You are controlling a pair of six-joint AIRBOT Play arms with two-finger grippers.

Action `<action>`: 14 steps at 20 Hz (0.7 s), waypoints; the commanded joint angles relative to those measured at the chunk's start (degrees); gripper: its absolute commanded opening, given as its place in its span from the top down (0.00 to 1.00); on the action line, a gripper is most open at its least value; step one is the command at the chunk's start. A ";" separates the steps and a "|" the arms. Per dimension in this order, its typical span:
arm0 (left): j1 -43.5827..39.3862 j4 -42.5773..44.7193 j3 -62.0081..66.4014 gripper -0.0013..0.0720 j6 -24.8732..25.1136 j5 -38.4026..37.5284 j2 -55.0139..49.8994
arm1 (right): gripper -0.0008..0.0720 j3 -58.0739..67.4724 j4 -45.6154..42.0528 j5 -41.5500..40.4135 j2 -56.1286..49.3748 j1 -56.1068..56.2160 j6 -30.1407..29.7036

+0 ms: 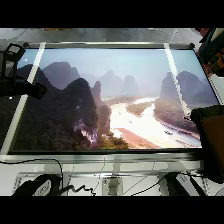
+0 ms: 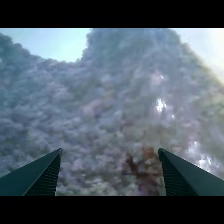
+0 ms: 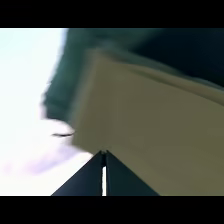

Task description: Fold the clothes and pants, and hang the long-sleeved shirts on hangers.

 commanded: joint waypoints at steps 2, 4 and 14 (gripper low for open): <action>0.07 0.02 0.02 0.03 0.00 0.02 0.04 | 0.97 -0.59 0.39 -8.70 -3.32 21.57 -1.70; 0.07 0.02 0.02 0.03 0.00 0.02 0.04 | 0.97 -0.59 -1.25 -12.04 -4.79 31.71 -5.62; 0.07 0.02 0.02 0.03 0.00 0.02 0.04 | 0.97 -0.63 -8.26 -12.66 -7.80 53.20 -11.63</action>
